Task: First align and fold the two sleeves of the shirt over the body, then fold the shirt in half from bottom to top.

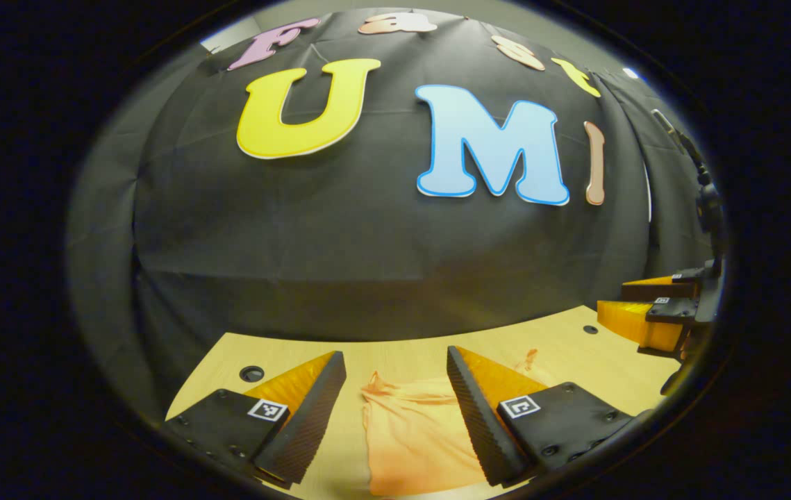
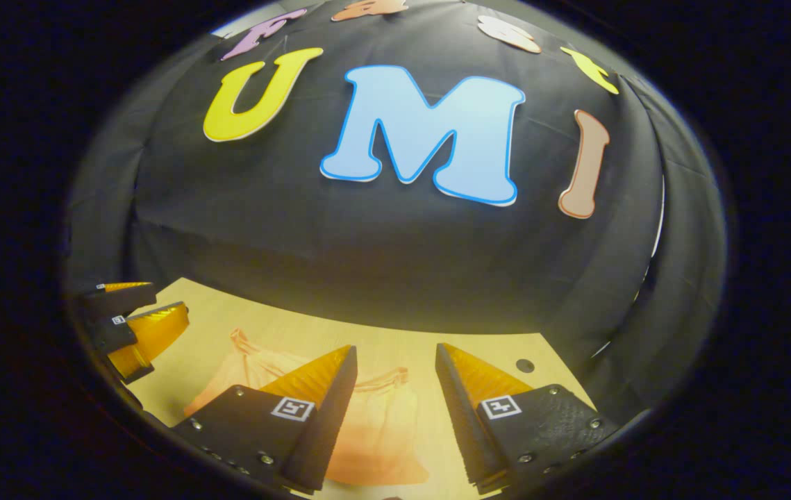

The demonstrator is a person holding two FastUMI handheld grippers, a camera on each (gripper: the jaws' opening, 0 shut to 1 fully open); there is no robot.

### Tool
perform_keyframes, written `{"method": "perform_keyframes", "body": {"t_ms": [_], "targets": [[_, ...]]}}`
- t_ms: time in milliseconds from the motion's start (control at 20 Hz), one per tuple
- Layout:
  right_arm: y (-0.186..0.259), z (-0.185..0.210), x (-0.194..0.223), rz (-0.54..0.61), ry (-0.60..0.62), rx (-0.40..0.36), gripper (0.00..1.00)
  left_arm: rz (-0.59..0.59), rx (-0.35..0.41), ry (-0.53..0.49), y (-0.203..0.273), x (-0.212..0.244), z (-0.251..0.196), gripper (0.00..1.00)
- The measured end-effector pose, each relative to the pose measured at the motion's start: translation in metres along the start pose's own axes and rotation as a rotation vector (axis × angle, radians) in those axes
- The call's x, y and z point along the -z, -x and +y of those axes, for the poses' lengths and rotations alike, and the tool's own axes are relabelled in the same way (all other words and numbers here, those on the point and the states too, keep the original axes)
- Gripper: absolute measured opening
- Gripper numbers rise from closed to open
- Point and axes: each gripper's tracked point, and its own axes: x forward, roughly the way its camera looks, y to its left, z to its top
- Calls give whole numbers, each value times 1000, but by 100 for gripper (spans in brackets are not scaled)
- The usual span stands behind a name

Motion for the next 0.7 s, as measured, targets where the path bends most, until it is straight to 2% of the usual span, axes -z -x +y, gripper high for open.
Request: {"method": "perform_keyframes", "body": {"t_ms": [700], "targets": [[121,-38,-3,-134,-85,7,72,-103,-28,10,105,-26,-38,94]]}}
